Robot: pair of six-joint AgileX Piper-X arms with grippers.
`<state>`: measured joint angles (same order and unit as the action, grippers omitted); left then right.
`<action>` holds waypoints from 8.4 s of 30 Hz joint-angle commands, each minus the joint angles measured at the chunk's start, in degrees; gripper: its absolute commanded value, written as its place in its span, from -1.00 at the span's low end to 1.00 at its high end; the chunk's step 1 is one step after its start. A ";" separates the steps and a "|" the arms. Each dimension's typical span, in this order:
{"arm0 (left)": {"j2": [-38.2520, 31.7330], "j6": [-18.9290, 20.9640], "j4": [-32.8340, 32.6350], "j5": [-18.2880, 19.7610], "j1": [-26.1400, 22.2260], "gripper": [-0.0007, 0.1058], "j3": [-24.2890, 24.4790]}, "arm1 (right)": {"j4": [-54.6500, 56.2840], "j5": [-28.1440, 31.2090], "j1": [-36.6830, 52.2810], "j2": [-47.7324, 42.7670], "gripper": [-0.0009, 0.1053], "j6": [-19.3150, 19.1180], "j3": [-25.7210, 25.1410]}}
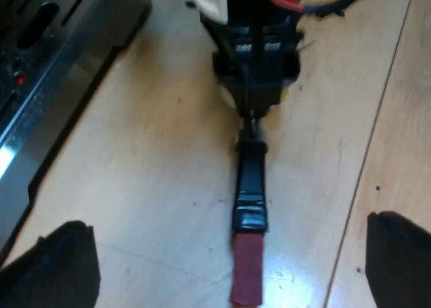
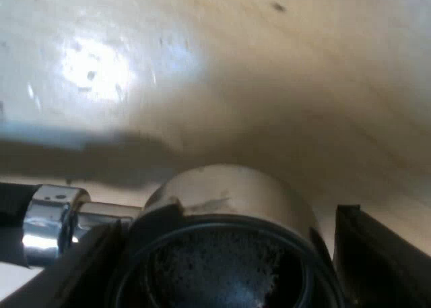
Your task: Put the handle in the coffee machine
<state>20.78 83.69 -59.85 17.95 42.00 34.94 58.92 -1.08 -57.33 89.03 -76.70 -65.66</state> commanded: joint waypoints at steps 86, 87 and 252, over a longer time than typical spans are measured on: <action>16.83 -1.68 14.72 7.67 5.32 0.54 -7.81 | 13.44 -3.08 -0.12 -11.50 -0.98 5.44 -6.65; 16.83 -1.68 14.78 7.67 5.32 0.54 -8.01 | 13.44 -3.08 -0.19 -11.62 -0.98 5.35 -6.65; 16.83 -23.60 24.23 16.68 -4.66 -0.98 -15.65 | -21.01 -2.70 -0.36 -18.29 0.98 22.37 18.49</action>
<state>37.99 60.51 -36.71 33.39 37.23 19.25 37.95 -2.83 -57.83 71.10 -55.26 -47.61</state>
